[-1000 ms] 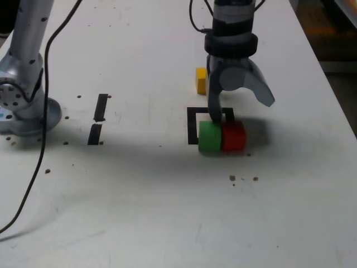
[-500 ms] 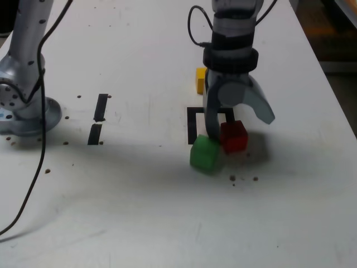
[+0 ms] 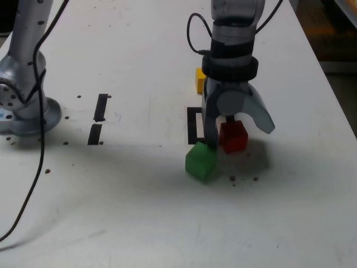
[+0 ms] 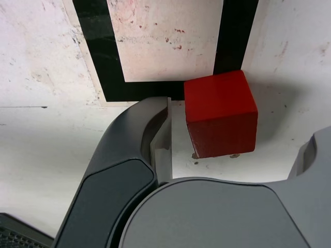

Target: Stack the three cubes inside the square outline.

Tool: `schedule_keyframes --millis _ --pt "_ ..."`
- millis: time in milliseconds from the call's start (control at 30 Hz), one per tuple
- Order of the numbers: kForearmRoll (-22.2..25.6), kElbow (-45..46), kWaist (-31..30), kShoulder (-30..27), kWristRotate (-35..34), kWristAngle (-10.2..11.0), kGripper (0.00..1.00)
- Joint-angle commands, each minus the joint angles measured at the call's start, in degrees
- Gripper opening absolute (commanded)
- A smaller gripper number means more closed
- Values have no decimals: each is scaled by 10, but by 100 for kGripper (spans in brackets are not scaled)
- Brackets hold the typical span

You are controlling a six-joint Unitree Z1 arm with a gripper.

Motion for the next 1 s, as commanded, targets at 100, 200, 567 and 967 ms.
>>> schedule_keyframes --millis 100,200,567,967 --pt "1 4 -1 5 -1 -2 67" --pt "-2 4 -1 7 -1 -4 52" --pt "-8 0 -1 7 4 2 13" --pt "52 -14 -1 -47 -8 76 11"
